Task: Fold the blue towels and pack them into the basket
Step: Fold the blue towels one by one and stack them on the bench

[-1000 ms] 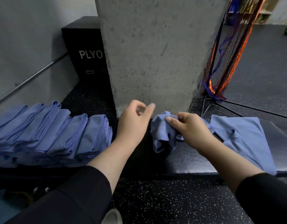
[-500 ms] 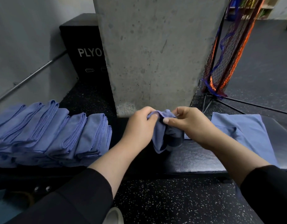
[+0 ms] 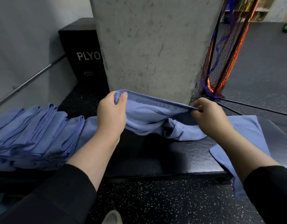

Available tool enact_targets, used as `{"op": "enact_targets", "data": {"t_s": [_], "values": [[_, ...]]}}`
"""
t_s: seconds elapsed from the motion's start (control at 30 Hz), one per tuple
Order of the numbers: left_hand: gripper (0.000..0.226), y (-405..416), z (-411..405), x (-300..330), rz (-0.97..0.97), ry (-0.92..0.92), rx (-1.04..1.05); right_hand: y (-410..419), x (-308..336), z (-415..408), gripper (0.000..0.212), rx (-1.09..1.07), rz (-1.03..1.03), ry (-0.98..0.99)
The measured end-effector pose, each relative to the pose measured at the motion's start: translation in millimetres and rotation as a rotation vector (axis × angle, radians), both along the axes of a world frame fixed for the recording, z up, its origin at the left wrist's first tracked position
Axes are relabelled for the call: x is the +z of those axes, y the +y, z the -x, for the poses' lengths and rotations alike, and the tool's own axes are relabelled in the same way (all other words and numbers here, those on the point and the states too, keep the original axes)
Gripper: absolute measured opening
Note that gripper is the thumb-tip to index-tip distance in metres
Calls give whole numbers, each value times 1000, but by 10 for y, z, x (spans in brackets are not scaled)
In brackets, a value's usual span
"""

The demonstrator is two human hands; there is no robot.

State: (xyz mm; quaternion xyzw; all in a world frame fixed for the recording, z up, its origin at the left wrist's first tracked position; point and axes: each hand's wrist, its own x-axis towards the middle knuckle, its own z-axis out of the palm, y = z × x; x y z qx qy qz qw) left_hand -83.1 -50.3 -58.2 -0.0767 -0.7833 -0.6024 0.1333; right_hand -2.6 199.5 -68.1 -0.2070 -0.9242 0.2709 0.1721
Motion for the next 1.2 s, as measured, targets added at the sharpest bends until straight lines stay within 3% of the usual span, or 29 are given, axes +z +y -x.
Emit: {"op": "enact_targets", "data": {"t_s": [0.13,0.23,0.37,0.47,0.57,0.73,0.87,0.97,1.03,1.1,1.2], "values": [[47,-144,71,61,62,117,80,127,54,-35,17,23,-6,49],[48,-268,180,7,317,157,35,173,132,-87,40,16,72,28],[46,-255,176,-70,731,-131,-166,176,115,-205,34,114,390,-184],[32,-176,70,-159,795,-509,-445,160,-17,-248,30,210,560,-433],[32,-84,39,-280,729,-721,-543,134,-271,-139,28,186,621,-502],[39,21,117,-597,637,-889,-543,125,-763,140,33,155,346,-524],[43,164,134,-671,508,-984,-510,141,-843,377,28,173,106,-346],[35,346,311,-608,-113,-783,-281,125,-805,582,29,224,373,-31],[32,400,475,-443,-503,-569,-161,141,-704,671,28,110,568,154],[29,376,605,-277,-543,-426,-112,159,-535,710,25,21,666,240],[27,277,639,-228,-215,-320,-18,190,-324,688,25,-51,614,317]]}}
